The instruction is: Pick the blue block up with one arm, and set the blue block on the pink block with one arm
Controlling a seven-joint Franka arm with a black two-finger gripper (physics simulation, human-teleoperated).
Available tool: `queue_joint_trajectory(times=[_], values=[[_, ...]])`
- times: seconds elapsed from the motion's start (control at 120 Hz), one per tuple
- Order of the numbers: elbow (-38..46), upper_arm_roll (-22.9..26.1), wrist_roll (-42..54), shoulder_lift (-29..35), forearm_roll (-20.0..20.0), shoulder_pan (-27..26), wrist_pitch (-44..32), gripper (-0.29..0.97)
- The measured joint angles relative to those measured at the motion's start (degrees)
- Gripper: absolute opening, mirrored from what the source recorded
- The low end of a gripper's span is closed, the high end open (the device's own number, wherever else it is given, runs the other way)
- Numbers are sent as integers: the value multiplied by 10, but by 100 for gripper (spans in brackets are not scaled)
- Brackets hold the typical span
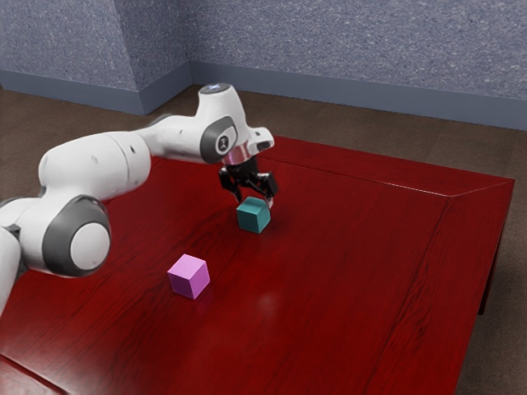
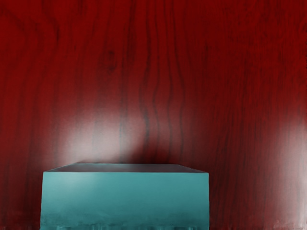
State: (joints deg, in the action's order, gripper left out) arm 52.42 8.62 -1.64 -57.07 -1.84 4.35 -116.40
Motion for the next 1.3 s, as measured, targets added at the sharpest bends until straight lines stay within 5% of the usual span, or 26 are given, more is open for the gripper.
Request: queue_joint_trajectory(times=[0.308,0.525,1.3], values=[[26,-7,-9,1,10,5,36,67],[30,-12,-12,3,7,3,54,56],[-14,-13,12,-16,6,-8,18,68]])
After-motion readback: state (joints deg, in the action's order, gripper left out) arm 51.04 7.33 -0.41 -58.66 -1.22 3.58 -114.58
